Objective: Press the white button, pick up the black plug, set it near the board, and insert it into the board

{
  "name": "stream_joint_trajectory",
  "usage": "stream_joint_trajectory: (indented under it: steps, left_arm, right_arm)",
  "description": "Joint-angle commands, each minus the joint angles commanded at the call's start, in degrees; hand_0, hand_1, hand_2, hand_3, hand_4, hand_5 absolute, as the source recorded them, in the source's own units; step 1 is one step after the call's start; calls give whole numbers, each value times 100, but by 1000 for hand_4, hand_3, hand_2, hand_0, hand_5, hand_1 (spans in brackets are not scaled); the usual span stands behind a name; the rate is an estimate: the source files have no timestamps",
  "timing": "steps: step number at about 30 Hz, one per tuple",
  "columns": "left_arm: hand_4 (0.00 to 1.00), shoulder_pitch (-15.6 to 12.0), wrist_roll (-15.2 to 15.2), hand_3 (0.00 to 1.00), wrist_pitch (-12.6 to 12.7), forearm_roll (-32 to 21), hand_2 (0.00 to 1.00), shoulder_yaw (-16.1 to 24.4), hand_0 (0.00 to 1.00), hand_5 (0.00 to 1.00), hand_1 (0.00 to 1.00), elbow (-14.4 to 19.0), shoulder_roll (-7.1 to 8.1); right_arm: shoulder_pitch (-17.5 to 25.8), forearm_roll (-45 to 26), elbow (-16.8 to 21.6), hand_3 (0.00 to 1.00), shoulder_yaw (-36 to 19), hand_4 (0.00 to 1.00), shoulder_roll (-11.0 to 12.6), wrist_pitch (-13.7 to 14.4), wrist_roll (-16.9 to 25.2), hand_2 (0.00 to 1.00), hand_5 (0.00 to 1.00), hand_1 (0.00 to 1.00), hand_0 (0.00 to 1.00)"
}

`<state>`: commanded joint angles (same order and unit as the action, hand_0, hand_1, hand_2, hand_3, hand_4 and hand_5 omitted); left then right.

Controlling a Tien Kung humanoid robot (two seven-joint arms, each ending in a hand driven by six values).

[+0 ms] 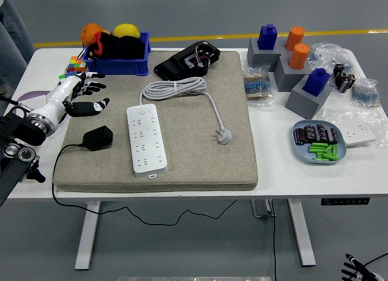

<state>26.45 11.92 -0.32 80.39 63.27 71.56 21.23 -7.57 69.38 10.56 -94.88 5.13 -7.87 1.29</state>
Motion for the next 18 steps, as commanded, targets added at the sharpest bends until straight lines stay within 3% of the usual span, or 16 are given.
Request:
stream_joint_trajectory:
  steps: [2,3,8,9,18]
  left_arm:
    - [464,157,6,833,-13,-117,620,-197,526,2,623,-58,27]
    - [422,270,14,897,-26,-208,455,-357,141,2,240,-100,39]
    - [422,864,280,897,-170,-703,455,-1058,141,2,240,-362,-12]
    - [380,967,373,863,-202,-765,202,-1160,34,2,54,-422,-37]
    - [354,1703,1153,835,-448,-1399,158,-1925,16,2,50,-1185,-311]
  right_arm:
    - [-2,-1,-3,657,0,756,3,0,-3,688,578,712,804]
    - [0,2,-6,657,-5,755,5,-1,-6,686,577,701,799]
    - [-5,32,-24,657,-56,755,17,0,-25,686,577,701,799]
    - [-8,25,-24,657,-54,754,18,1,-25,686,576,699,799]
    - [-29,-24,-24,657,-28,754,17,13,-22,685,576,699,800]
